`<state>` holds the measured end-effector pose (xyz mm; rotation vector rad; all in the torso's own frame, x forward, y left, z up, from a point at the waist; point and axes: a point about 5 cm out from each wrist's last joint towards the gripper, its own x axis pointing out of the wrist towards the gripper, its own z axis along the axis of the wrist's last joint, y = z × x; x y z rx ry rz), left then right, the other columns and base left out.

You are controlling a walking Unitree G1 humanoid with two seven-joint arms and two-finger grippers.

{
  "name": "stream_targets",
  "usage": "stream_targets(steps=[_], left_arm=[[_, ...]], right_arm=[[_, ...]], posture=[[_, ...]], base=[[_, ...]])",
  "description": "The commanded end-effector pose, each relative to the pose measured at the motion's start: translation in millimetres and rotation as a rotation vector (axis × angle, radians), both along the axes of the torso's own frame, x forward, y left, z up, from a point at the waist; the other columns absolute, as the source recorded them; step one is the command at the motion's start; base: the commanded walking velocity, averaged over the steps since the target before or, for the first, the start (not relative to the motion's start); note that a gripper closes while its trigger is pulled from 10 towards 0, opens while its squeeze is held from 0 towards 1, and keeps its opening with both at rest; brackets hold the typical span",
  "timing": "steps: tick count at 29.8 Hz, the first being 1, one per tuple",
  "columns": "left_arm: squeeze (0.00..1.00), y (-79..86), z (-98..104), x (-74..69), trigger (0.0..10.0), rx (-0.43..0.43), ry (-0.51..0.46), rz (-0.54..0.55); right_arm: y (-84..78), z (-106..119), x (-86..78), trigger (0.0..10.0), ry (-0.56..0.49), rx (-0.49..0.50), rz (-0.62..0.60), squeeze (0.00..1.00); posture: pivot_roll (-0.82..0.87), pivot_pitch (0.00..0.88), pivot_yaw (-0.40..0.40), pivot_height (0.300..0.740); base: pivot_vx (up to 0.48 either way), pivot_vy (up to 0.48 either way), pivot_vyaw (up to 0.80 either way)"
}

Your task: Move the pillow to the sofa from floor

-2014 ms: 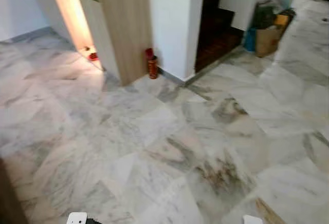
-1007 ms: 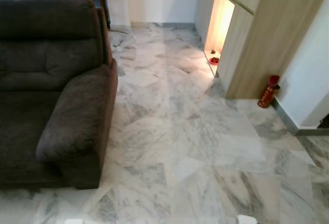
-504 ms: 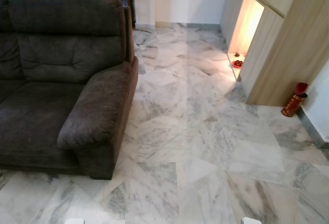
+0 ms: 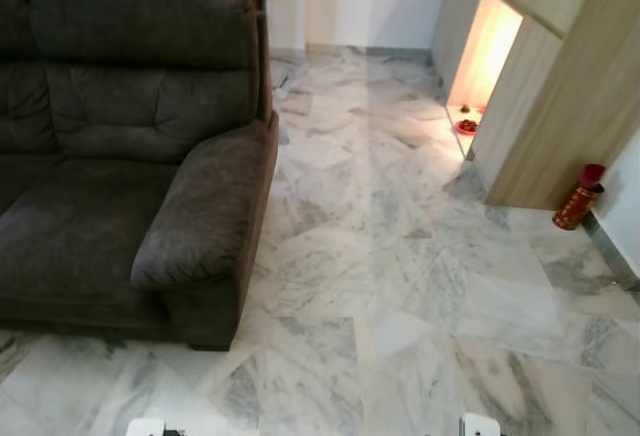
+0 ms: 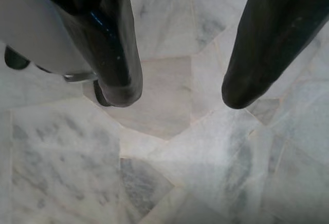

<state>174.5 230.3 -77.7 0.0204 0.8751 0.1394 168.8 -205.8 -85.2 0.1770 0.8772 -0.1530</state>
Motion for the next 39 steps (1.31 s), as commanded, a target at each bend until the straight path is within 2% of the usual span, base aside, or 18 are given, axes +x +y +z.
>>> stream_targets(steps=[1,39], left_arm=[[0.00,4.2,-1.9,-5.5,10.0,0.012,0.026,0.002],[0.00,7.1,-0.9,-4.8,10.0,0.008,0.024,0.007]], right_arm=[[4.8,0.5,2.9,10.0,-0.006,0.011,0.001,0.00],[7.8,-0.6,1.6,10.0,-0.001,0.019,0.007,0.00]], posture=[[-0.06,0.053,0.012,0.740],[-0.05,0.062,0.014,0.740]], base=[[0.000,0.292,0.00],[0.000,0.306,0.00]])
